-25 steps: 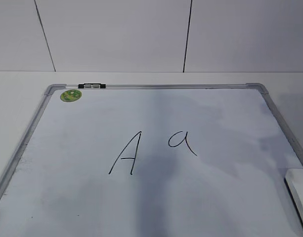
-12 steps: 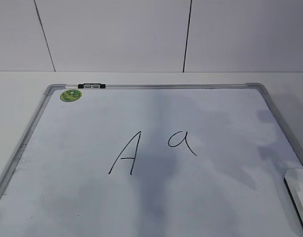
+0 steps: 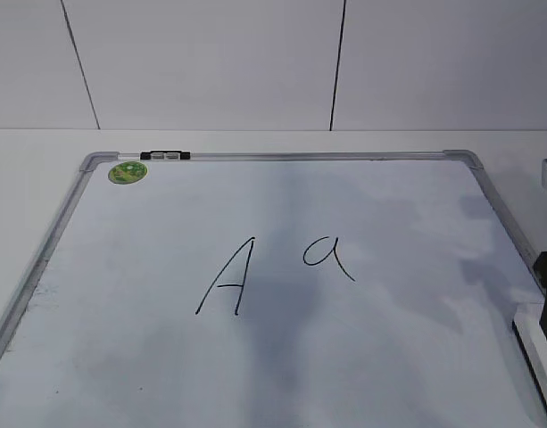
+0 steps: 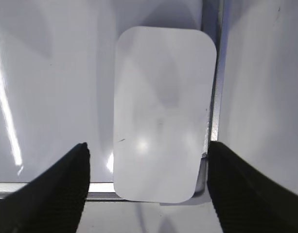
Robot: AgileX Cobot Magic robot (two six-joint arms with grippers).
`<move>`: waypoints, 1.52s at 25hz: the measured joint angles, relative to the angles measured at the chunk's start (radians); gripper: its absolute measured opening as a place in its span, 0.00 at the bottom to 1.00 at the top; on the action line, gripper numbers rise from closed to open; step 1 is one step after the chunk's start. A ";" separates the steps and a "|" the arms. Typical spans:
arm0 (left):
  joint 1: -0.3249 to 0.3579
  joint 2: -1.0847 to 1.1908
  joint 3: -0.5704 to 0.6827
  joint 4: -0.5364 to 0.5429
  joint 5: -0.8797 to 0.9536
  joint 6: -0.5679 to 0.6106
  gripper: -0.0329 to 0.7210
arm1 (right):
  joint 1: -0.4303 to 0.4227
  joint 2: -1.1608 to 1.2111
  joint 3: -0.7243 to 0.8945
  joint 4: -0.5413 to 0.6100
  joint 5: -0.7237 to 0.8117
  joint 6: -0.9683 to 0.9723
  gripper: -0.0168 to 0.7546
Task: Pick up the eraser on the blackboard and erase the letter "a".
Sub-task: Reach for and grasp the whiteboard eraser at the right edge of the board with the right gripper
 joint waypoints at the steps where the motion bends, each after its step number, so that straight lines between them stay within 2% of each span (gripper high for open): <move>1: 0.000 0.000 0.000 0.000 0.000 0.000 0.35 | 0.000 0.000 0.011 0.002 -0.012 0.000 0.79; 20: 0.000 0.000 0.000 0.000 0.000 0.000 0.35 | 0.000 -0.092 0.160 0.010 -0.095 0.007 0.79; 38: 0.000 0.000 0.000 0.000 0.000 0.000 0.35 | 0.000 -0.066 0.163 0.002 -0.147 0.028 0.79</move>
